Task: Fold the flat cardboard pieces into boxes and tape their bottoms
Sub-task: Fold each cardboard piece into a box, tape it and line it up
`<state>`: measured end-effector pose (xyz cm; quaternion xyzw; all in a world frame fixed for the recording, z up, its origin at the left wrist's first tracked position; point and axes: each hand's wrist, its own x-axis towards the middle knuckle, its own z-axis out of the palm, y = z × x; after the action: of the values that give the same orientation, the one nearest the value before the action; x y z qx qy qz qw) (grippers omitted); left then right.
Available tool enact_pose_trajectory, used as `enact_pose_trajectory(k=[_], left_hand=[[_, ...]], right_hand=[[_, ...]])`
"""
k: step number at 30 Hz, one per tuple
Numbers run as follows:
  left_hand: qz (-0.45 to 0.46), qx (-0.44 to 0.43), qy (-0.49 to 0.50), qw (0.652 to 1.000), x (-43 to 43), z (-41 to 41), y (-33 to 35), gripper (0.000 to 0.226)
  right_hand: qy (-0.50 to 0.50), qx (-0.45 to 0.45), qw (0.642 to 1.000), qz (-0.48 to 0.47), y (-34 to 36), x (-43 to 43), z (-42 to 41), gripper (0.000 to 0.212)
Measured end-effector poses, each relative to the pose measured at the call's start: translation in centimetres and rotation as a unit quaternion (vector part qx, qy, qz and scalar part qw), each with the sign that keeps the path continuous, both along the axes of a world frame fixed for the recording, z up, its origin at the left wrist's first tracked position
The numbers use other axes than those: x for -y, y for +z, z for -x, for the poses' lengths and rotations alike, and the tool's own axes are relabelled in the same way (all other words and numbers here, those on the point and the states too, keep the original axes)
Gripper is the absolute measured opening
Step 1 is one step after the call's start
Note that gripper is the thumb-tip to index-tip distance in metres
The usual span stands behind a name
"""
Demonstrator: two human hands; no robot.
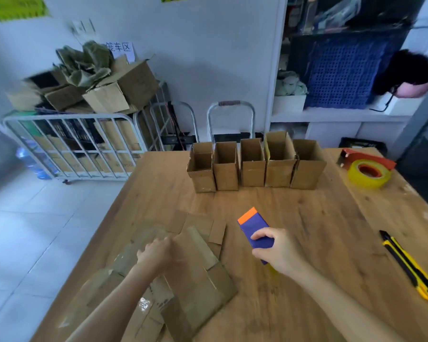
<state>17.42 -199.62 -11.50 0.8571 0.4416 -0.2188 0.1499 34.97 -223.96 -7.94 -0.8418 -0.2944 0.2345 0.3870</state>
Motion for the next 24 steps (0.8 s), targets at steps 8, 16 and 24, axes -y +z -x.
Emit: enact_pose_trajectory(k=[8, 16, 24], left_hand=[[-0.021, 0.108, 0.071, 0.991, 3.2, 1.6, 0.2, 0.044], [0.144, 0.416, 0.113, 0.891, 10.5, 0.3, 5.5, 0.014], [0.284, 0.499, 0.138, 0.807, 17.6, -0.6, 3.4, 0.008]], right_hand=[[-0.012, -0.019, 1.0, -0.006, 0.0, 6.1, -0.3, 0.029], [-0.084, -0.033, 0.995, -0.052, 0.7, 11.2, -2.2, 0.031], [-0.144, 0.042, 0.987, -0.05, 0.9, 16.8, -4.6, 0.03]])
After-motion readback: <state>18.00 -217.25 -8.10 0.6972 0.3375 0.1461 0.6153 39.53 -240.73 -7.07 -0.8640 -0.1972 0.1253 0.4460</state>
